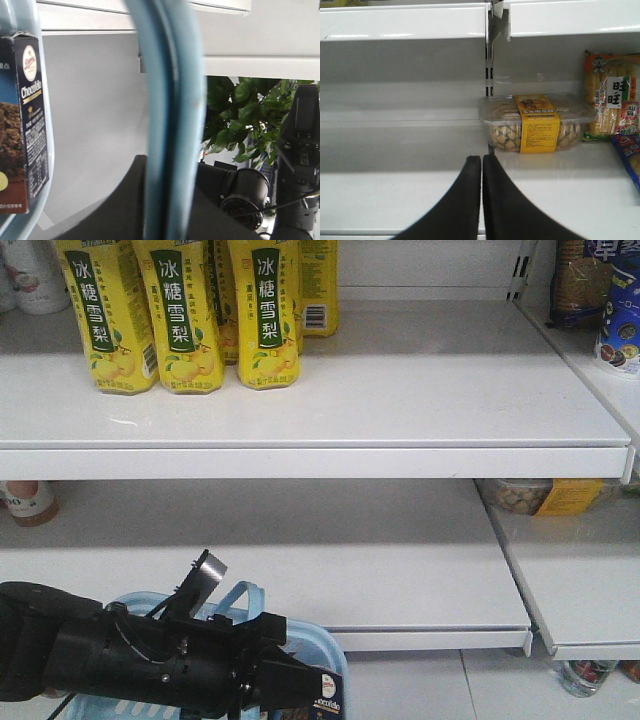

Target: Left arm holds basket, right arm returns cookies

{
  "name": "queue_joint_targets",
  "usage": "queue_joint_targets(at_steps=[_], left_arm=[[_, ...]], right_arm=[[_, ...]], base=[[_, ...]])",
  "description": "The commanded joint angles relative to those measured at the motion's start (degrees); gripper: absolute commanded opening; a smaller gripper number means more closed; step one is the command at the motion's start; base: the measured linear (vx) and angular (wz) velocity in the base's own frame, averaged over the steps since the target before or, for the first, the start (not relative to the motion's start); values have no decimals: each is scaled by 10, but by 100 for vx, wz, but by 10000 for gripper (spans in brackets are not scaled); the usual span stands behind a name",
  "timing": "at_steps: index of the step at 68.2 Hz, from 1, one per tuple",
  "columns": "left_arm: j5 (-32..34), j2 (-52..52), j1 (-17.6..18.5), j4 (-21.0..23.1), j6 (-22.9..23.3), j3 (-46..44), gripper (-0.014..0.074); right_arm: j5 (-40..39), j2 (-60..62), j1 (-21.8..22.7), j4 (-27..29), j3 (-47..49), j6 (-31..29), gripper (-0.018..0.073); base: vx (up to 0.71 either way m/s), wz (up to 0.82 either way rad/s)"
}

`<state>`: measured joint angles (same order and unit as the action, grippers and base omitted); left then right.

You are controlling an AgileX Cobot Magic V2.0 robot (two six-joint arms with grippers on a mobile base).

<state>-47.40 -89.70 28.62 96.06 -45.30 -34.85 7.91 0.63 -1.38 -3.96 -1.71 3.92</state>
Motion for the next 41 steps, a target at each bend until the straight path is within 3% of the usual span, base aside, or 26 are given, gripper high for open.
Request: queue_joint_targets(at_steps=[1, 41], left_arm=[[-39, 23, 0, 32, -5, -12, -6], [-39, 23, 0, 32, -5, -12, -6]], right_arm=[[-41, 5, -1, -4, 1, 0, -8], [-41, 5, -1, -4, 1, 0, -8]], base=[[2, 0], [1, 0]])
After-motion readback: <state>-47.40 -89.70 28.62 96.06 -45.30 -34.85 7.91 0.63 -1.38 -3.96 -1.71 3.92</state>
